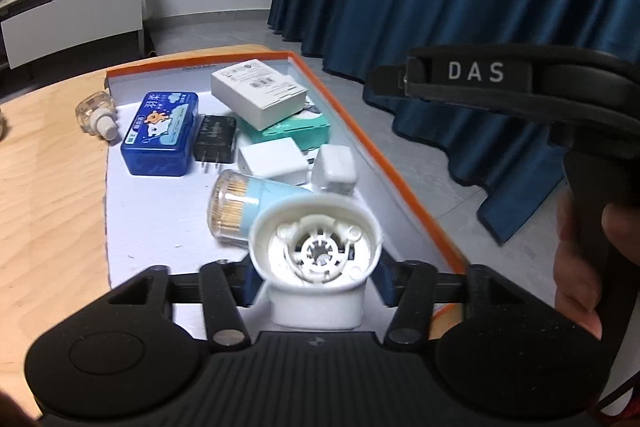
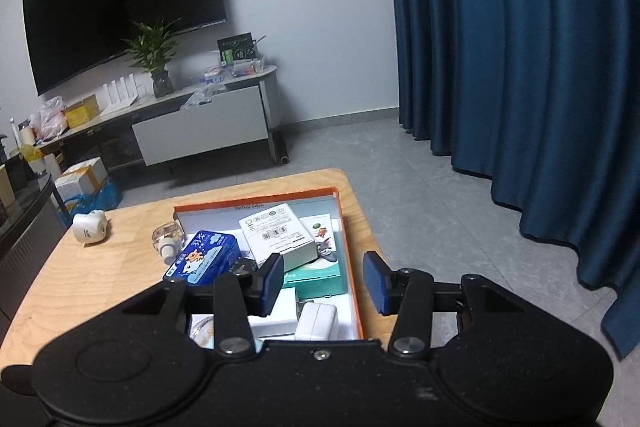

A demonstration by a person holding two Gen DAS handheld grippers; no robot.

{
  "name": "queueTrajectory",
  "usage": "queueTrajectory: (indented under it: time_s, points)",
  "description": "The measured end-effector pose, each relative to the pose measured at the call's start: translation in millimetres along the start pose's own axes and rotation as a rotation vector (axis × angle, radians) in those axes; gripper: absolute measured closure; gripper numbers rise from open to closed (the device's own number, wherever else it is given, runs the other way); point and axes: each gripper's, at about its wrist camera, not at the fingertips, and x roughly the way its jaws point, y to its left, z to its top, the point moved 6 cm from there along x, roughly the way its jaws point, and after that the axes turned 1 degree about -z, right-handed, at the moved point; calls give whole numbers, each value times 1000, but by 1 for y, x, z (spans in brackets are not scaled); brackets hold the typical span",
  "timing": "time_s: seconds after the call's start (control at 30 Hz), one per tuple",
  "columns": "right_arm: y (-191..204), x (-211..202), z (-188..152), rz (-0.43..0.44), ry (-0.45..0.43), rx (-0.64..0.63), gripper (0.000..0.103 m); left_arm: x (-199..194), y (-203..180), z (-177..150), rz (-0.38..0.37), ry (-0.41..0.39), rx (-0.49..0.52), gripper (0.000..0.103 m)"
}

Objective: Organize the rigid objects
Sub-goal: 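Lower the white diffuser into the tray and open the left tool, then withdraw both open tools from the tray toward the table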

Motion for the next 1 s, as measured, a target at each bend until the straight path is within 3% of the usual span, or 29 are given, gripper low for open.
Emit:
queueTrajectory:
  time_s: [0.23,0.43,0.77,1.0]
  points:
    - [14,-11,2,26,-20,-17,34,-21,14,9,45,-57,-37,36]
    - [40,-14,2,75,-15,-43,26,-48,48,16,141,-107,-88,30]
    - [105,-7,-4,187,19,-125,25,-91,122,16,319,-140,-187,24]
    - [143,-2,-9,256,45,-172,25,-114,159,14,398,-167,-242,21]
